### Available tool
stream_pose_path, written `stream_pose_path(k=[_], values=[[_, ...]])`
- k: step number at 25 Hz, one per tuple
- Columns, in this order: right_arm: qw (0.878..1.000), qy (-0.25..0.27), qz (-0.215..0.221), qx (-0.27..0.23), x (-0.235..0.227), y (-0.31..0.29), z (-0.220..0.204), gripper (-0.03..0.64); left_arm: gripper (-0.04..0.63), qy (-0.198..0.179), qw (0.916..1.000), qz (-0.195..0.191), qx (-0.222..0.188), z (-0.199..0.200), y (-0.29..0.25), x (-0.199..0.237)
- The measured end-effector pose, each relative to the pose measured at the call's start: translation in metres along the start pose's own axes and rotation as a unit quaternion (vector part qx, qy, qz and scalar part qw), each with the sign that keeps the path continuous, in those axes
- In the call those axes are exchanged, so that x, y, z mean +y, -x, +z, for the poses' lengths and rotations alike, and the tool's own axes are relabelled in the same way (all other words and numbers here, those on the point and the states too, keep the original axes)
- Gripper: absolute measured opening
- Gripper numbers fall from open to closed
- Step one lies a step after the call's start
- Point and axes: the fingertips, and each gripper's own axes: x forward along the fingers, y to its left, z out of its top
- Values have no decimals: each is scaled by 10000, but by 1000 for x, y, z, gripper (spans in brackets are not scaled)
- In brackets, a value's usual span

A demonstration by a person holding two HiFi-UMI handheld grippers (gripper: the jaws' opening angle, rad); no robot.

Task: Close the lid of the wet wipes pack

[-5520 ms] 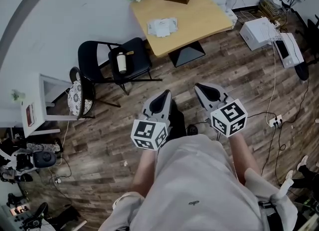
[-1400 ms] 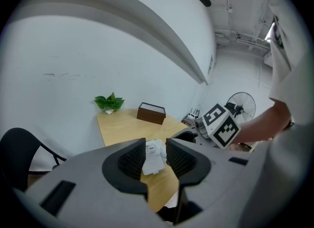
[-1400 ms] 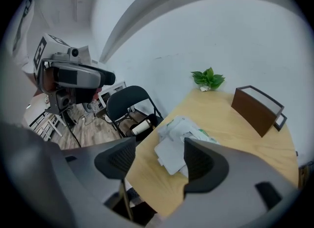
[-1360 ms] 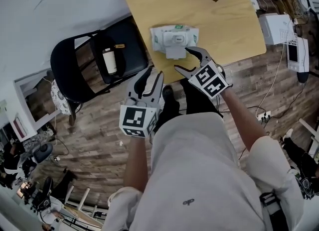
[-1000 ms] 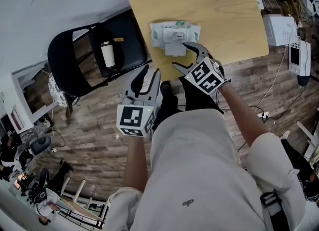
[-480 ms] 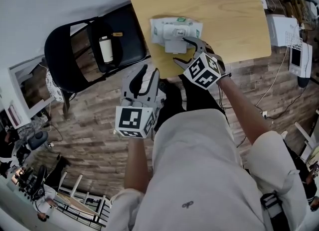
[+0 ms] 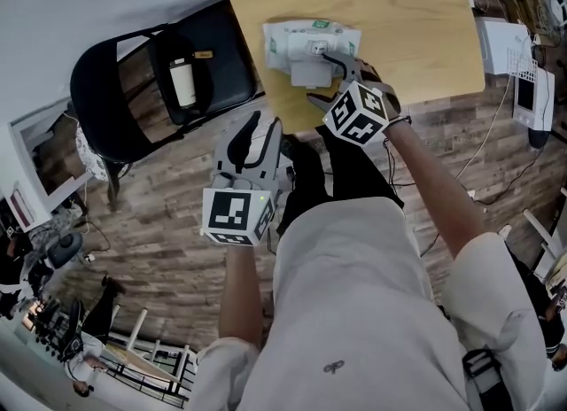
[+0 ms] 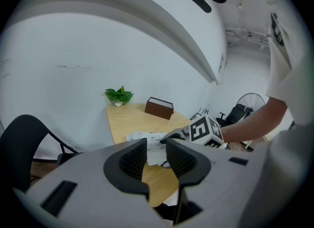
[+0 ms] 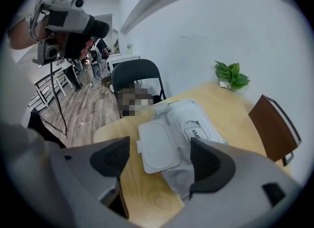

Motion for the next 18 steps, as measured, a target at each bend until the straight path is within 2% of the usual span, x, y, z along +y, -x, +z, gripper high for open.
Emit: stream_pose_path(k=[6, 18], values=[[9998, 150, -118, 38, 0, -3, -3, 374, 117, -4, 10000, -22, 47, -5, -2, 3], [9999, -42, -145, -22, -4, -2, -2, 366, 117, 31, 10000, -66, 66, -8, -4, -2]])
